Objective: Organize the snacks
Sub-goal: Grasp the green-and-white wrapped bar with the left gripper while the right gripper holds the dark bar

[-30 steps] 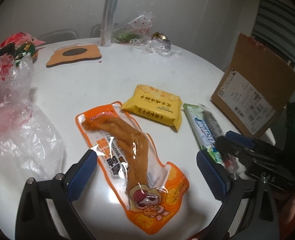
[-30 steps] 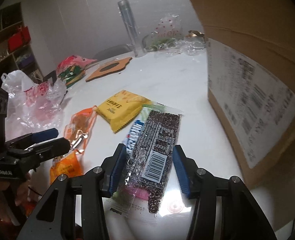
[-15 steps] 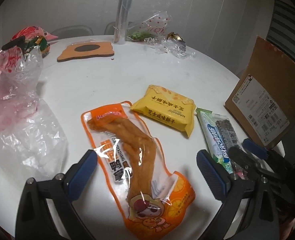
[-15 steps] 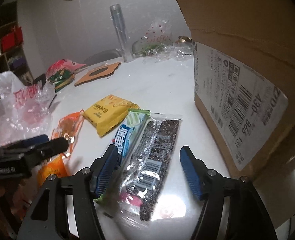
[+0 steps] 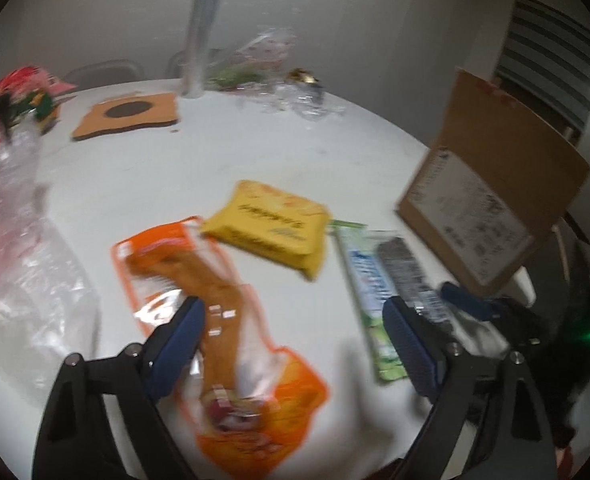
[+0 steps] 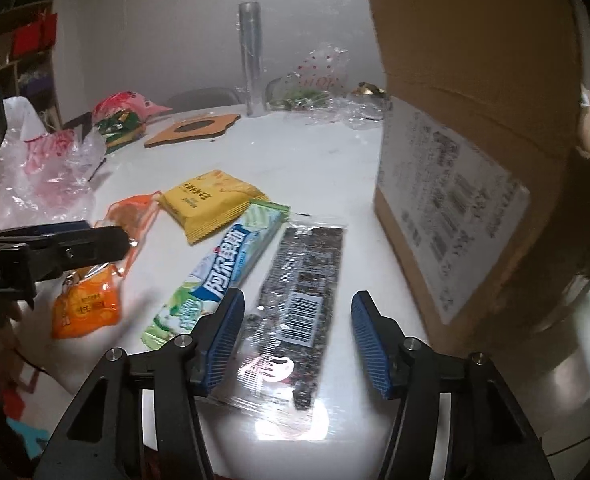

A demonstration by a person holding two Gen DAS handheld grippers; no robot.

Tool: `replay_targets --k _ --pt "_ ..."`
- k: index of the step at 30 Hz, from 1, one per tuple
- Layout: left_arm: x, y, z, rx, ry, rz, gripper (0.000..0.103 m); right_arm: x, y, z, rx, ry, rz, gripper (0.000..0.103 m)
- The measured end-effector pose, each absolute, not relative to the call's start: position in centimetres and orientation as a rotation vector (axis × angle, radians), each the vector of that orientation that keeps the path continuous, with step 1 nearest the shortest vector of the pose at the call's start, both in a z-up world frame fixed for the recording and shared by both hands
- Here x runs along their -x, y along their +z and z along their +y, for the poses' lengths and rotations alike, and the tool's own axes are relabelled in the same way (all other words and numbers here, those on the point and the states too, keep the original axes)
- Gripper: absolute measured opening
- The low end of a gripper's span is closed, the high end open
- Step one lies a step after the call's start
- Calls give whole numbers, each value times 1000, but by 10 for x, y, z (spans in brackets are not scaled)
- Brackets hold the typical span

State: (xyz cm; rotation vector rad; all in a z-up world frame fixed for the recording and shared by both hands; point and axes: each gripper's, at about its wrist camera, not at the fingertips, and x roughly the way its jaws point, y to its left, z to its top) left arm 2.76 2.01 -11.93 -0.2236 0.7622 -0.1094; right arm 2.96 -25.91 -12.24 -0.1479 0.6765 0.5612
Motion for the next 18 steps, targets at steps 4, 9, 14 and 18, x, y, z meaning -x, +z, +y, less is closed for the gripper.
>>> replay_targets --k 4,9,14,18 --pt "-32 -119 -1 201 -176 781 77 -25 -126 -250 194 538 654 42" --pt "-42 -124 -22 179 -241 819 63 -18 -125 -263 186 536 658 42" --pt "-59 -127 -43 130 -253 848 44 -13 -125 -276 197 545 653 42" --pt "-67 -131 -49 95 -223 861 33 -13 -126 -282 182 517 640 44"
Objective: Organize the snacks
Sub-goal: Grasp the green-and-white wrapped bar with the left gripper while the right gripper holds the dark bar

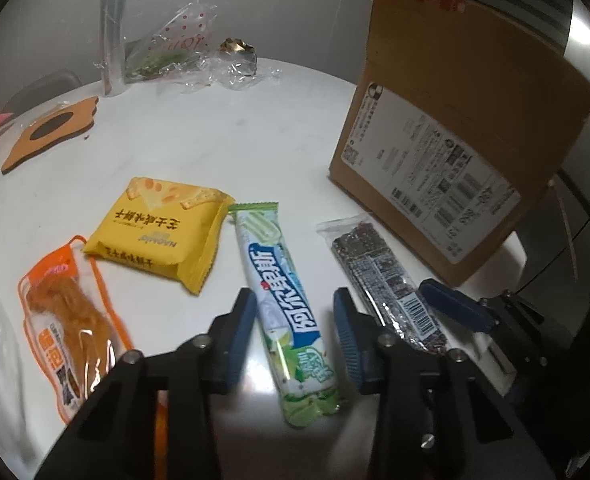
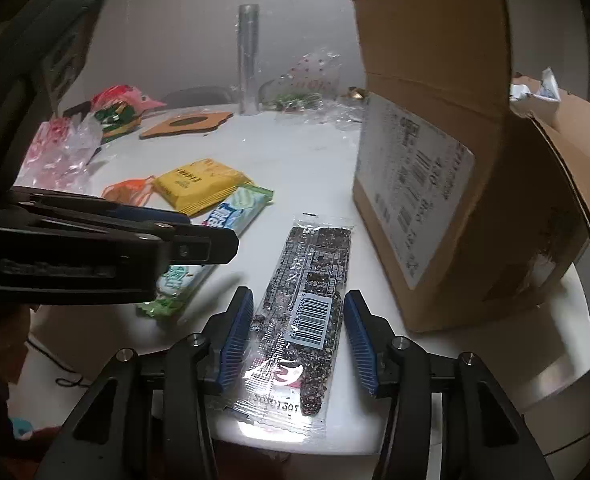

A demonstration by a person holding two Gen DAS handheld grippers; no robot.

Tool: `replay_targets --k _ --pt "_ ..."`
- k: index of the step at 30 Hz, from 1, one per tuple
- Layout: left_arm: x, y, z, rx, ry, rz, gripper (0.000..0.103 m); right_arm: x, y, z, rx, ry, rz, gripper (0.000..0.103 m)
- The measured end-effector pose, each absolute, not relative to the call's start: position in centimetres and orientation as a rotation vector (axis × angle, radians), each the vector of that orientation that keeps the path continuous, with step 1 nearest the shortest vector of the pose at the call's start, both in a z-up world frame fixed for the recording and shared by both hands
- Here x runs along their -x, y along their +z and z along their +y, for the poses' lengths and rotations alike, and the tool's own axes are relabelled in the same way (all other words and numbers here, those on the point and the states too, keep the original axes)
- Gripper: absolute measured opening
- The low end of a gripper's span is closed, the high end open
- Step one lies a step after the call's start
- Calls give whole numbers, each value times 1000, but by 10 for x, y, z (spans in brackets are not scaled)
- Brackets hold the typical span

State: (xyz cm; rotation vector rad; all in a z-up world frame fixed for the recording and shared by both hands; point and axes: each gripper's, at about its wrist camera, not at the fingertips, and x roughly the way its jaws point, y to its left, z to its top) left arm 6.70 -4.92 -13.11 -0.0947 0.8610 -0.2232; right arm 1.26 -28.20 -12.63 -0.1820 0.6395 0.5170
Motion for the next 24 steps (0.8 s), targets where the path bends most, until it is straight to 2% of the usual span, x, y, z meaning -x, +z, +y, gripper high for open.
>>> replay_targets --k 2,13,14,15,24 --pt "-67 -134 -49 82 -210 858 29 -13 -127 -282 175 513 634 44" --pt "-73 -136 -54 25 -154 843 29 -24 -130 -267 155 470 608 48" --pt "-73 -136 -54 18 -153 840 29 -25 -130 -267 153 468 609 46" --pt "-73 -136 -55 10 -152 836 28 -25 -130 -267 149 461 609 38" --pt "-65 -128 -46 31 -184 804 26 -21 -125 -274 129 471 594 38"
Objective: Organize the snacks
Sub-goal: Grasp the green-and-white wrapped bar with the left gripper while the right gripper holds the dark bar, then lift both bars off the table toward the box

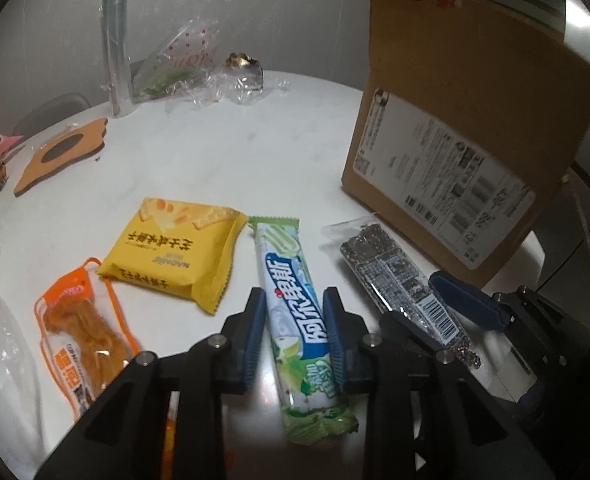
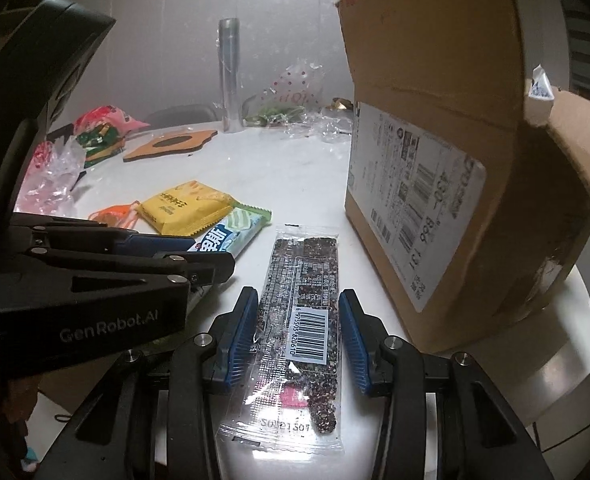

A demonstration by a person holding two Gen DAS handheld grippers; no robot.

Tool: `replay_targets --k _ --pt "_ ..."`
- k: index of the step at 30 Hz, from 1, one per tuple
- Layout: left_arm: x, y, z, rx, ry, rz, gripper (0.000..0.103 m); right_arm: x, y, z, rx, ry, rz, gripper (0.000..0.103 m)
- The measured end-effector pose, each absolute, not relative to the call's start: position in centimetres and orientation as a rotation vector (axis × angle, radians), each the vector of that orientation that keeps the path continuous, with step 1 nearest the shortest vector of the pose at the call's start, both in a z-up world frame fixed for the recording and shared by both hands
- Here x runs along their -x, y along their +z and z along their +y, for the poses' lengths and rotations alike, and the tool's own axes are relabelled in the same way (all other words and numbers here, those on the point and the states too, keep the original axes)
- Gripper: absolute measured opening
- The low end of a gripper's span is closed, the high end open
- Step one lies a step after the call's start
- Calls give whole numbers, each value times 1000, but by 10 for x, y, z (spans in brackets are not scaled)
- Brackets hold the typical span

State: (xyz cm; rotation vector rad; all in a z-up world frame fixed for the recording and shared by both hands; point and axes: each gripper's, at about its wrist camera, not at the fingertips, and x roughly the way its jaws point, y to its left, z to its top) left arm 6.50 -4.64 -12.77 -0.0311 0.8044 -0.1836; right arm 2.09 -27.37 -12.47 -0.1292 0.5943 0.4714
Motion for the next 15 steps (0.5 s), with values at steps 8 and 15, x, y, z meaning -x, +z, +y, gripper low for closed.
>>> replay_targets --k 8,15 --pt "-53 -109 -22 22 -168 758 7 -11 -99 -273 98 551 564 38" --pt "-61 -132 -26 -6 -186 823 28 -16 -105 -265 120 548 592 38"
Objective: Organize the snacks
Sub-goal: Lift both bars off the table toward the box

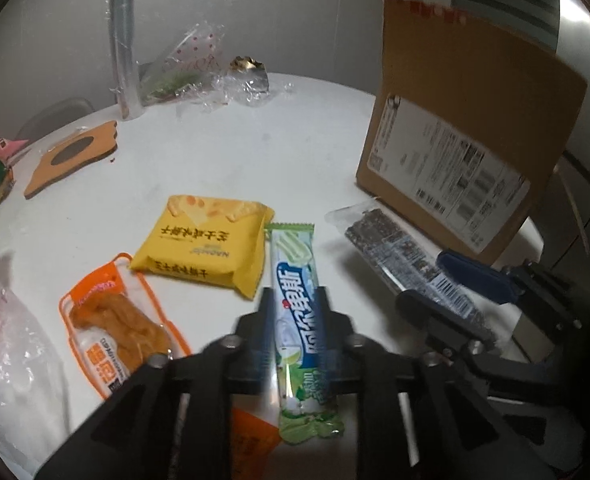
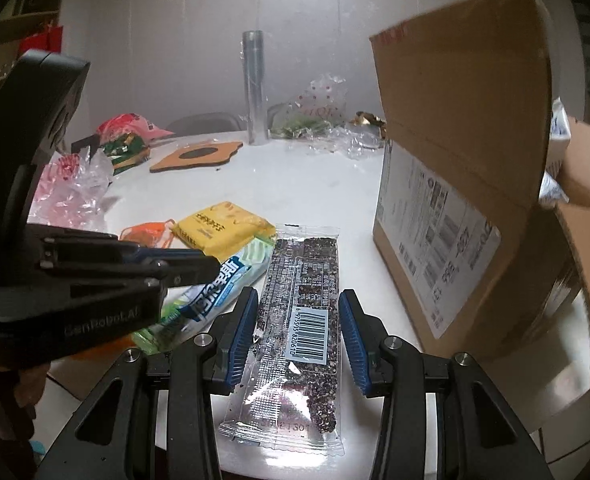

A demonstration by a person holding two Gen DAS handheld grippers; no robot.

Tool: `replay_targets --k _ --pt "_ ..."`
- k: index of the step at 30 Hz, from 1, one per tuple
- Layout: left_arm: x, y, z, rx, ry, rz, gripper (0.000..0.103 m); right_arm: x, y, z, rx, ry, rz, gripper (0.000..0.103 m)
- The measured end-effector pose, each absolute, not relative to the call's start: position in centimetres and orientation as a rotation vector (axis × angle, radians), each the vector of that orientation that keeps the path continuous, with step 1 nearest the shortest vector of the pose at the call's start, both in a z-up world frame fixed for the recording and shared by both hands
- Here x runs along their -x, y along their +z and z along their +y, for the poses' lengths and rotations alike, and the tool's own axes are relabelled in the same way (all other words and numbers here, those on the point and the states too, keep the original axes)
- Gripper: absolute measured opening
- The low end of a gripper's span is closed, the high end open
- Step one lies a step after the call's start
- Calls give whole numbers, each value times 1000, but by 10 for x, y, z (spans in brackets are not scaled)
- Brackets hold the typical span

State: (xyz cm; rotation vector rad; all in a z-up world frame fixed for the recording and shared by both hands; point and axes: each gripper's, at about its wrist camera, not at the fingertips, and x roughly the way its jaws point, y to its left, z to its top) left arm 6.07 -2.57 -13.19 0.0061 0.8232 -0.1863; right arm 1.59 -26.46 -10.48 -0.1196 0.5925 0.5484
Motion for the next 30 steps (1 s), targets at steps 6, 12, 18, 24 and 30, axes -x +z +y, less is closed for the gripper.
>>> replay_targets --k 6,12,18,24,30 --pt "-68 -141 -36 -24 -177 843 33 -20 -108 -268 113 534 604 38" --pt "-72 -142 -44 -75 -155 829 24 -24 -110 -275 97 537 608 38" --pt "-69 -139 -41 -71 -162 827 23 -22 -109 -278 95 550 595 38" --pt "-53 -115 -27 -29 -160 759 23 -18 -96 -277 92 583 572 38" --pt "-30 -76 -2 6 -133 655 23 -8 -66 -269 75 658 520 38"
